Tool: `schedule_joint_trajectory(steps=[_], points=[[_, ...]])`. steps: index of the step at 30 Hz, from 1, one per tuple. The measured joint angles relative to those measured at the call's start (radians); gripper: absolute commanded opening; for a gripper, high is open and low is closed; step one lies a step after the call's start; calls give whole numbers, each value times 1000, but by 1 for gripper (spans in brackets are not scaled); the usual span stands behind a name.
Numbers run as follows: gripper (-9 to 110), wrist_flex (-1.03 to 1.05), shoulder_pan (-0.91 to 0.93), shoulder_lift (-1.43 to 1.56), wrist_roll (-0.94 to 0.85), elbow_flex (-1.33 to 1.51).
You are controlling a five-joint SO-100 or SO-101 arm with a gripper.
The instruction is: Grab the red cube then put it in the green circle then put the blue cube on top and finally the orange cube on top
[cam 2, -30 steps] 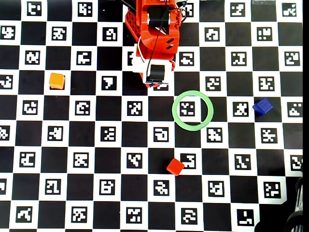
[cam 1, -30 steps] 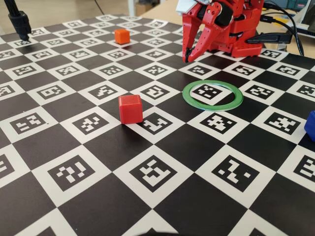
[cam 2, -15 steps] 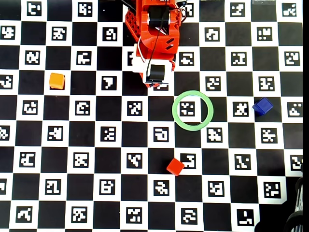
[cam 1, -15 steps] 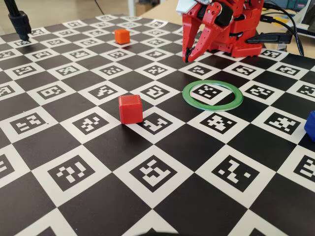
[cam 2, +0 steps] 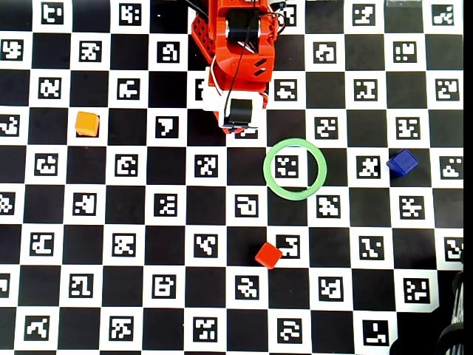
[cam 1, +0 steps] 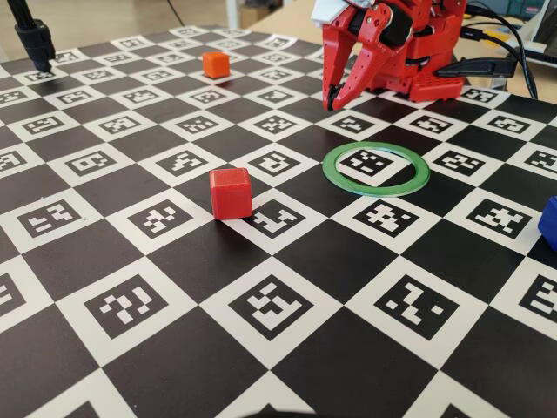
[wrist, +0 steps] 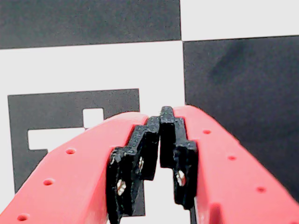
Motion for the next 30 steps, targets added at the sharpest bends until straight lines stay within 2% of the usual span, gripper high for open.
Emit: schedule_joint_trajectory(steps=[19, 27, 30], points=[[-6, 0, -17, 0, -14, 0], [-6, -28, 0, -9, 74, -17], [-6, -40, 0, -103, 110, -64]])
